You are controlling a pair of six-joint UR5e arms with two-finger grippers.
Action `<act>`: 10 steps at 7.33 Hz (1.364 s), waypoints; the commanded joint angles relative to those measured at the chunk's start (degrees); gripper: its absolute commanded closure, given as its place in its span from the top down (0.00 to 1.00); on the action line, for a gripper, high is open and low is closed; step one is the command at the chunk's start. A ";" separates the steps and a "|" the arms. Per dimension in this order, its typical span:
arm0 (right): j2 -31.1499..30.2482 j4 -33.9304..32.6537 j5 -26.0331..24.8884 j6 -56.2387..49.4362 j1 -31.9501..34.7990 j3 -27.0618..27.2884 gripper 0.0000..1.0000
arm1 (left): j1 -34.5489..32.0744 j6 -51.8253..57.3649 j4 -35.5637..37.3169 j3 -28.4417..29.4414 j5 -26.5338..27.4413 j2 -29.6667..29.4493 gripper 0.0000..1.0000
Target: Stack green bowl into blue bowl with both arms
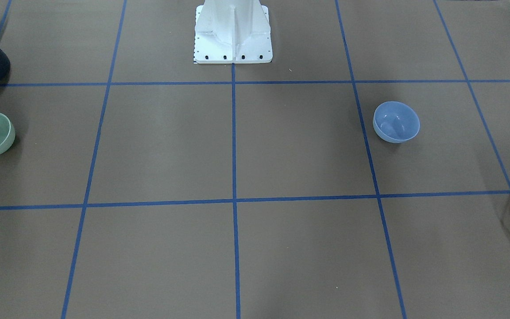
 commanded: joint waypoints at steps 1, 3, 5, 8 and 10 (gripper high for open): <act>-1.64 0.11 3.88 3.01 0.00 1.68 1.00 | 5.68 -7.81 -5.95 -6.47 -0.03 6.23 0.98; -1.73 0.11 3.89 3.12 -0.17 1.16 1.00 | 14.90 -21.51 -20.87 -5.28 0.67 9.68 0.98; -2.69 0.55 3.62 3.12 -1.57 -0.42 1.00 | 19.93 -23.67 -25.92 -1.68 3.47 9.87 0.98; -3.39 4.13 3.62 4.51 -3.77 -2.52 1.00 | 24.76 -28.66 -35.76 4.04 5.67 9.61 0.98; -3.66 7.05 3.54 7.23 -5.35 -3.85 1.00 | 28.72 -34.30 -39.12 4.31 7.96 9.08 0.98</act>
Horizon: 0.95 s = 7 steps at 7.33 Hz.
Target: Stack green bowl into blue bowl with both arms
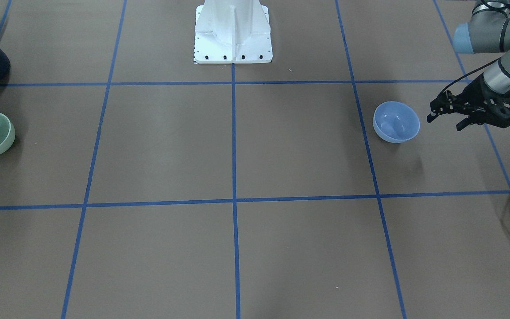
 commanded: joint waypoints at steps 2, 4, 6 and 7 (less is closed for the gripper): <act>-2.07 3.50 -0.03 2.53 -2.17 -0.38 1.00 | 2.84 -3.68 -2.36 0.37 1.52 -0.28 0.98; -4.53 8.94 0.06 5.33 -3.31 -0.55 1.00 | 4.07 -4.99 -2.36 0.37 1.69 -0.37 0.97; -6.90 12.29 0.06 6.49 -4.28 -0.55 1.00 | 4.96 -5.52 -2.45 0.37 3.10 -0.54 0.97; -7.70 12.48 0.32 6.58 -4.46 -0.38 1.00 | 5.04 -6.14 -2.45 0.37 3.10 -1.15 0.97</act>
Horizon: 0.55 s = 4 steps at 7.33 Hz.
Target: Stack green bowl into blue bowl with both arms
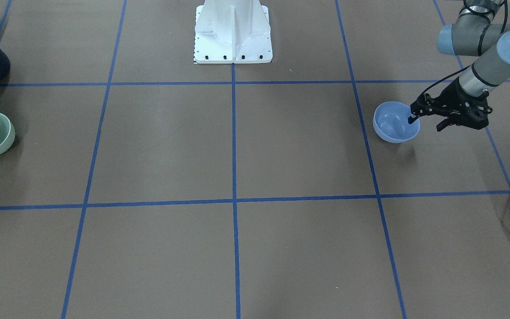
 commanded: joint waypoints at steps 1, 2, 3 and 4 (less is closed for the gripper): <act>-2.63 2.18 0.38 0.34 -0.46 0.31 1.00 | 0.42 -0.99 -0.01 0.00 0.19 -0.69 0.97; -5.17 6.37 0.73 0.51 -0.55 0.40 1.00 | 0.51 -0.99 -0.01 0.09 0.19 -0.78 0.97; -7.02 9.10 1.69 1.90 -0.81 0.40 1.00 | 0.51 -0.91 -0.01 0.35 0.19 -0.78 0.97; -8.35 12.00 1.70 4.18 -1.68 0.40 1.00 | 0.51 -0.90 -0.01 0.44 0.19 -0.78 0.97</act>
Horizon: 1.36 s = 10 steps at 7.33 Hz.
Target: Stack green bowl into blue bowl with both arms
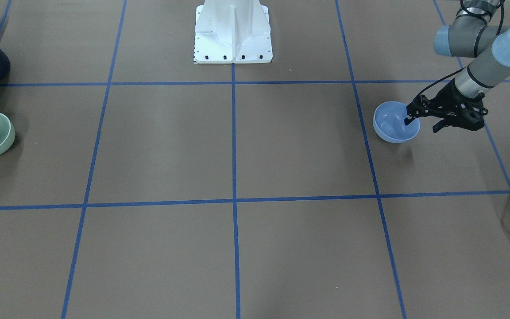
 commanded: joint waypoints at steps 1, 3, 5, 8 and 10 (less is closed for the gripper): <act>-2.78 6.25 0.49 4.03 -1.75 -0.05 1.00 | 0.12 0.00 0.00 0.26 0.00 -0.12 0.97; -2.88 6.36 0.67 5.46 -2.98 -0.06 1.00 | 0.12 0.00 -0.09 0.52 0.00 -0.12 0.97; -4.01 6.45 0.67 5.02 -3.34 -0.06 0.99 | 0.30 0.00 -0.09 0.61 0.00 -0.12 0.96; -4.11 6.36 0.67 4.93 -3.43 -0.06 0.85 | 0.83 -0.08 -0.09 0.96 -0.08 -0.56 0.69; -4.11 6.36 0.75 5.02 -3.43 0.03 0.66 | 1.18 -0.08 -0.09 0.96 -0.09 -0.56 0.38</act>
